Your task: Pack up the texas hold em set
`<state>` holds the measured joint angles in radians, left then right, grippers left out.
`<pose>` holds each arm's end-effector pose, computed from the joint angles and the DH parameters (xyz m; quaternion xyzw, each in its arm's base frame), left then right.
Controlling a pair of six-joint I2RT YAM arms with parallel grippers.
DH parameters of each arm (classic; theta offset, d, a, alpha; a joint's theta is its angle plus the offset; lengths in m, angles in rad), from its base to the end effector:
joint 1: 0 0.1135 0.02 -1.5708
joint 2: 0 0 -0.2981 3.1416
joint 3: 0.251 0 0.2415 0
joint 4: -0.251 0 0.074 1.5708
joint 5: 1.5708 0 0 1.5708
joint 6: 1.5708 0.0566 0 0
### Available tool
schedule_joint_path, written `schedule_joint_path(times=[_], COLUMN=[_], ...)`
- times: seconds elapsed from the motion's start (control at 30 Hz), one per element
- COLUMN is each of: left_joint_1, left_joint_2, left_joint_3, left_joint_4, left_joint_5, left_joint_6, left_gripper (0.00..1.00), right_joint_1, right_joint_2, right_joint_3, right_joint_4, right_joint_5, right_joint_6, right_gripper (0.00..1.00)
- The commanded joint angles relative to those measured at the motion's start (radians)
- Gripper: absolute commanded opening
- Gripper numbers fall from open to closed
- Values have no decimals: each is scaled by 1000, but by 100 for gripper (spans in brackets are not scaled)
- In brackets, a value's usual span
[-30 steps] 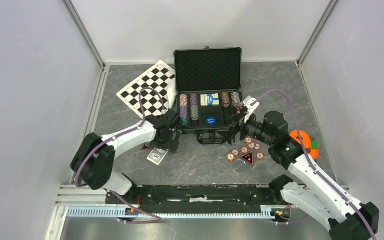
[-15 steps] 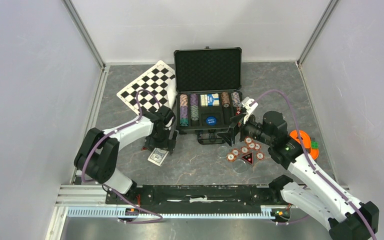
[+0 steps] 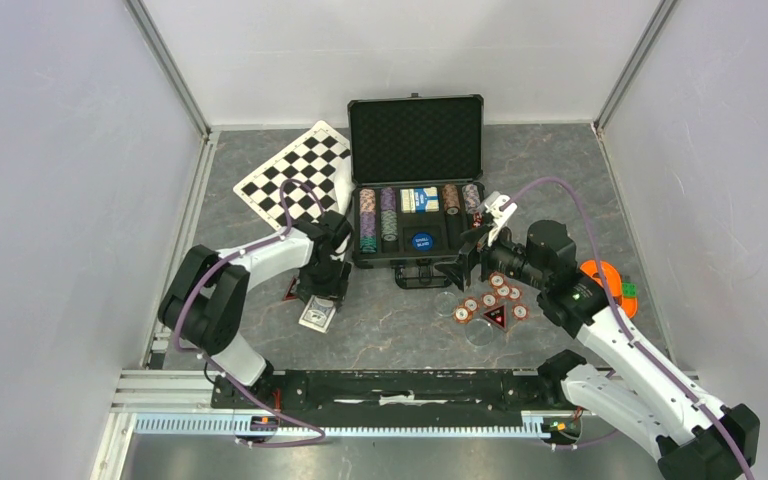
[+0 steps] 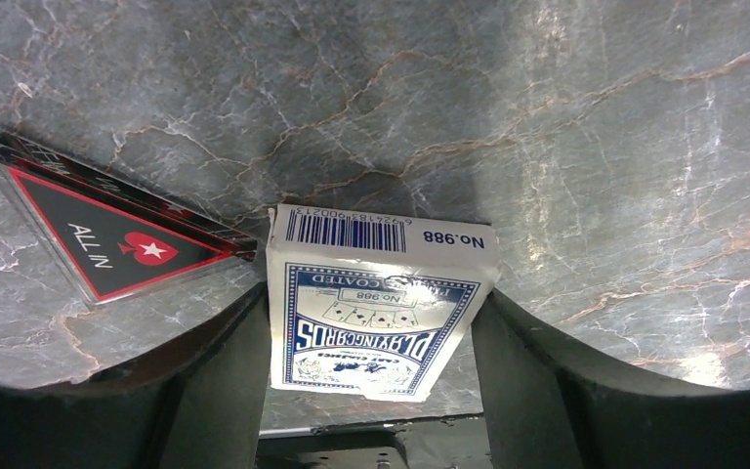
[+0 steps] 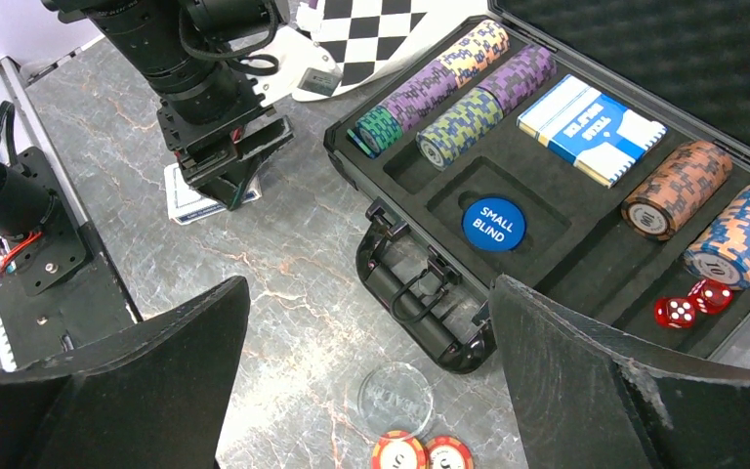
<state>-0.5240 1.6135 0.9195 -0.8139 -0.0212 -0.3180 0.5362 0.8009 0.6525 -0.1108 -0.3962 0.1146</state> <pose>0.2250 -0.1286 0.1775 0.1024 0.9942 -0.0032 0.0330 0.1391 0.1080 0.3199 -0.2799 0.7347 0.3389 0.5166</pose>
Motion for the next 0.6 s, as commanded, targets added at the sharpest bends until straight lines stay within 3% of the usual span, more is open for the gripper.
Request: schedule_joint_path(times=[0.0, 0.33, 0.57], left_joint_1=[0, -30, -33], left_joint_2=[-9, -196, -191], left_joint_3=[29, 159, 295], left_joint_4=[-6, -23, 42], left_joint_5=[3, 99, 192], left_joint_6=[27, 19, 42], left_gripper=[52, 49, 47], right_joint_1=[0, 0, 0], right_joint_2=[6, 36, 53], right_joint_3=[39, 20, -7], right_joint_4=[10, 2, 21], right_joint_5=[-4, 26, 50], right_joint_6=[-9, -23, -15], right_gripper=[98, 98, 98])
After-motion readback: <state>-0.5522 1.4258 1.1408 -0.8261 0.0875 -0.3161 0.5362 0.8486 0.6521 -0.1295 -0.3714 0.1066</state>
